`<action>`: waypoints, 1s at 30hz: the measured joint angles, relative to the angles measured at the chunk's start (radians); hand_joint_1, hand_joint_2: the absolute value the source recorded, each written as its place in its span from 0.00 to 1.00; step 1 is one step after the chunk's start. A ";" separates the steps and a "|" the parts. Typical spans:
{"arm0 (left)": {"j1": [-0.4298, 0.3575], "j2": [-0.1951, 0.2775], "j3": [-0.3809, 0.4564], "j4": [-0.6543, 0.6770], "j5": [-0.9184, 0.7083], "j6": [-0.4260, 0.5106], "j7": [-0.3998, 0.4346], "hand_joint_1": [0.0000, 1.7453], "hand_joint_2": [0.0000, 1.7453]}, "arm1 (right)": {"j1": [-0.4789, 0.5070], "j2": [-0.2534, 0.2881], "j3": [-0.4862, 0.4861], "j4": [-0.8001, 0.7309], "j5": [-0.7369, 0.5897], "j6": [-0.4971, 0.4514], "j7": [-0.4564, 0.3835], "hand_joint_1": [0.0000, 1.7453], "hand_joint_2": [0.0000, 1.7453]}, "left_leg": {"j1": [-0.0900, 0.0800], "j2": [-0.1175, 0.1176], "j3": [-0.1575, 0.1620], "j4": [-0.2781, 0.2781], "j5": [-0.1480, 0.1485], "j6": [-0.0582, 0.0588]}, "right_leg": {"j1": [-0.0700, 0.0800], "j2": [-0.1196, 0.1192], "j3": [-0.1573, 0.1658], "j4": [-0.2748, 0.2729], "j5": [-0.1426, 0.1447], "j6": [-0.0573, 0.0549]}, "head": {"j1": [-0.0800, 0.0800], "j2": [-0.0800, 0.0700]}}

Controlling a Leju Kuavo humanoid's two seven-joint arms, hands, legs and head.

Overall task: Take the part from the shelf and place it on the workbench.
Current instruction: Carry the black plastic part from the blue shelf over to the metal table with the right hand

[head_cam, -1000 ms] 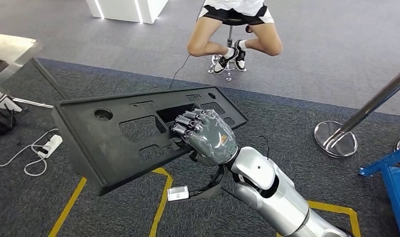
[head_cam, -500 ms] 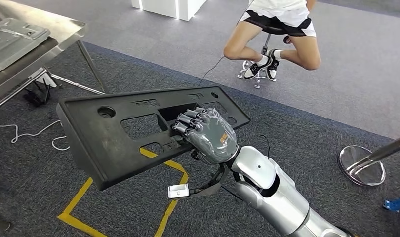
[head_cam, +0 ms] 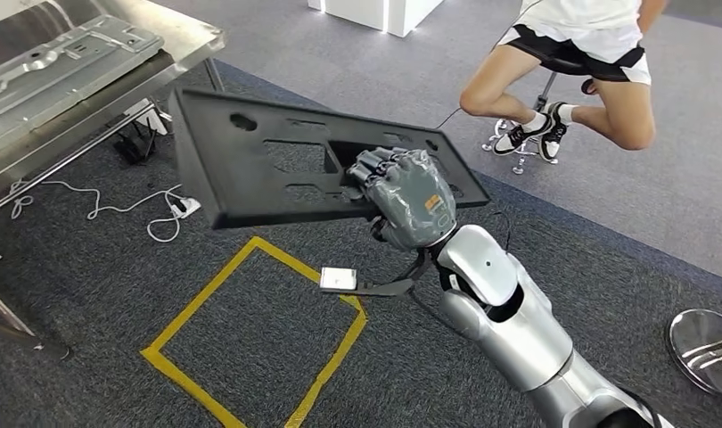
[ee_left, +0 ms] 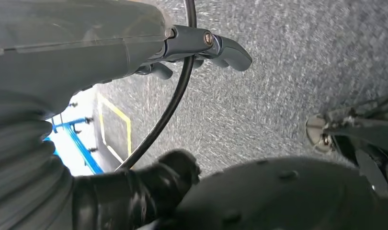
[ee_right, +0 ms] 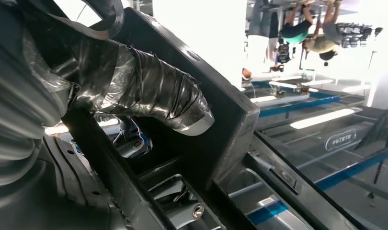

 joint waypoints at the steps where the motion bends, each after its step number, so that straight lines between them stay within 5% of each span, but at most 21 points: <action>1: 0.001 0.000 0.000 0.000 0.000 0.001 -0.001 0.00 1.00 | -0.007 -0.004 -0.013 0.004 0.002 0.003 0.003 1.00 1.00 | 0.001 0.004 0.013 -0.028 0.026 0.000 | 0.000 -0.010 0.005 0.001 -0.005 0.003 | 0.000 0.000; 4: 0.005 0.001 0.000 0.000 0.000 0.004 -0.004 0.00 1.00 | -0.027 -0.013 -0.047 0.013 0.007 0.010 0.014 1.00 1.00 | -0.007 0.046 0.113 -0.213 0.105 0.013 | 0.000 -0.036 0.029 0.002 -0.026 0.015 | 0.000 0.000; 6: 0.003 0.001 0.000 0.000 0.000 0.005 -0.006 0.00 1.00 | -0.039 -0.016 -0.065 0.019 0.012 0.014 0.015 1.00 1.00 | -0.018 0.064 0.142 -0.264 0.101 0.025 | 0.003 -0.051 0.040 0.002 -0.033 0.027 | 0.001 0.000; 9: 0.005 0.002 0.000 0.000 0.000 0.008 -0.007 0.00 1.00 | -0.046 -0.018 -0.074 0.031 0.021 0.017 0.018 1.00 1.00 | -0.016 0.039 0.159 -0.280 0.092 0.044 | -0.001 -0.047 0.044 0.025 -0.036 0.044 | 0.001 0.000; 11: 0.004 0.002 0.001 0.000 -0.001 0.011 -0.008 0.00 1.00 | -0.052 -0.020 -0.078 0.039 0.025 0.017 0.024 1.00 1.00 | -0.013 0.023 0.177 -0.288 0.089 0.056 | -0.006 -0.011 0.003 0.098 -0.065 0.049 | 0.001 0.000; 14: 0.000 0.002 0.001 0.000 -0.001 0.015 -0.012 0.00 1.00 | -0.057 -0.024 -0.086 0.053 0.027 0.018 0.030 1.00 1.00 | -0.012 -0.008 0.187 -0.288 0.079 0.066 | -0.005 0.021 -0.114 0.262 -0.121 0.055 | 0.001 0.000; 16: 0.002 0.002 0.001 0.000 -0.001 0.016 -0.014 0.00 1.00 | -0.057 -0.025 -0.088 0.064 0.027 0.019 0.030 1.00 1.00 | -0.012 -0.034 0.204 -0.287 0.067 0.066 | -0.005 0.024 -0.144 0.256 -0.091 0.056 | 0.001 0.000; 18: 0.006 0.002 0.001 0.000 -0.001 0.017 -0.014 0.00 1.00 | -0.060 -0.025 -0.089 0.072 0.028 0.019 0.030 1.00 1.00 | -0.011 -0.058 0.224 -0.286 0.051 0.060 | -0.007 0.038 -0.119 0.136 0.001 0.053 | 0.001 0.000; 20: 0.007 0.001 0.002 0.001 -0.001 0.018 -0.015 0.00 1.00 | -0.065 -0.026 -0.090 0.079 0.030 0.022 0.030 1.00 1.00 | -0.010 -0.078 0.233 -0.282 0.037 0.050 | -0.006 0.063 -0.092 0.040 0.050 0.048 | 0.000 0.000; 23: 0.007 0.002 0.002 0.001 -0.001 0.018 -0.015 0.00 1.00 | -0.073 -0.026 -0.090 0.084 0.034 0.027 0.030 1.00 1.00 | -0.009 -0.094 0.233 -0.272 0.028 0.033 | -0.003 0.061 -0.074 0.017 0.049 0.032 | 0.000 0.000; 25: 0.009 0.002 0.002 0.001 -0.001 0.019 -0.015 0.00 1.00 | -0.079 -0.025 -0.090 0.086 0.036 0.029 0.031 1.00 1.00 | -0.011 -0.065 0.217 -0.230 0.027 0.025 | -0.006 0.045 -0.051 0.004 0.044 0.019 | -0.001 0.000; 27: 0.007 0.003 0.002 0.002 -0.001 0.021 -0.015 0.00 1.00 | -0.086 -0.024 -0.091 0.090 0.037 0.029 0.032 1.00 1.00 | -0.009 -0.022 0.155 -0.128 0.007 0.017 | -0.005 0.030 -0.025 -0.008 0.034 0.010 | -0.003 0.000; 30: 0.005 0.002 0.002 0.002 -0.001 0.021 -0.016 0.00 1.00 | -0.090 -0.023 -0.091 0.096 0.038 0.031 0.031 1.00 1.00 | -0.002 -0.001 0.045 -0.006 -0.046 0.008 | -0.004 0.004 0.008 -0.014 0.009 0.009 | -0.003 0.000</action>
